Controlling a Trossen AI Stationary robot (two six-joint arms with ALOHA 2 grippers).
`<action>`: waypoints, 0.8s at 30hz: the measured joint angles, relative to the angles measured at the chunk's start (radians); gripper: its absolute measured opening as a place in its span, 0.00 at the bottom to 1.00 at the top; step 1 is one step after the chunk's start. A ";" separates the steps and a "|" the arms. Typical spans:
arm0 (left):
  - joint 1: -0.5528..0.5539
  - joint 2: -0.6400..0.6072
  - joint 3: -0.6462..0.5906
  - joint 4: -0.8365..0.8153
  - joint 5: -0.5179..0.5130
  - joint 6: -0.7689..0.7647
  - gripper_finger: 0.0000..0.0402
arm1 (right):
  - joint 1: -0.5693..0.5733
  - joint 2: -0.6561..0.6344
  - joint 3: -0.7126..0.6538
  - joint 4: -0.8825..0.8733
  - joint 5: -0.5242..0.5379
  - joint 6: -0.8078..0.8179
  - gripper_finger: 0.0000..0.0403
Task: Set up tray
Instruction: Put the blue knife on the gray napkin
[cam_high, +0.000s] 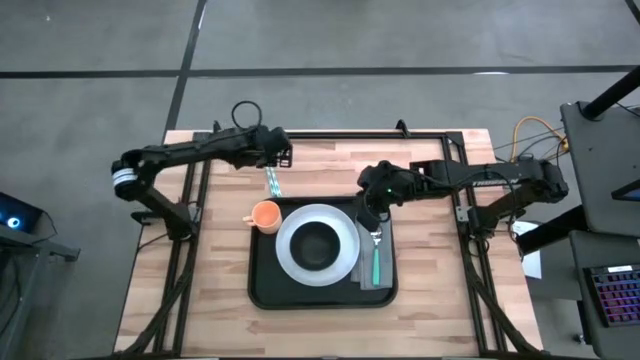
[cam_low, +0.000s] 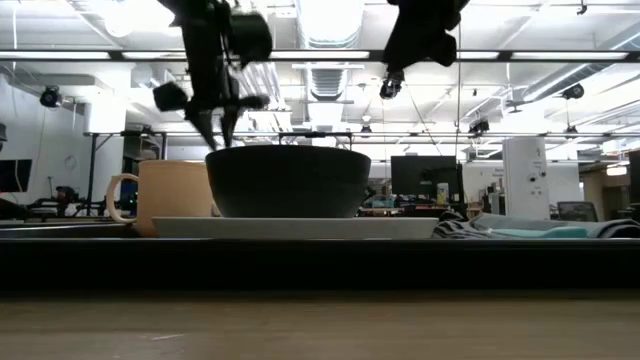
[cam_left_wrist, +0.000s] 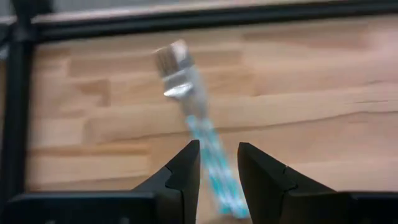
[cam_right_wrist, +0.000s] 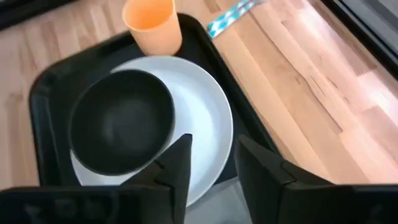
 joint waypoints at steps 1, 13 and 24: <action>0.014 0.014 -0.002 -0.021 0.008 -0.001 0.22 | 0.000 0.000 0.004 0.001 -0.002 0.000 0.30; 0.061 0.228 0.036 -0.011 0.137 -0.075 0.22 | 0.000 0.000 0.020 0.004 -0.005 -0.043 0.35; 0.088 0.335 0.034 0.064 0.170 -0.075 0.22 | 0.010 0.000 0.020 0.004 -0.028 -0.028 0.31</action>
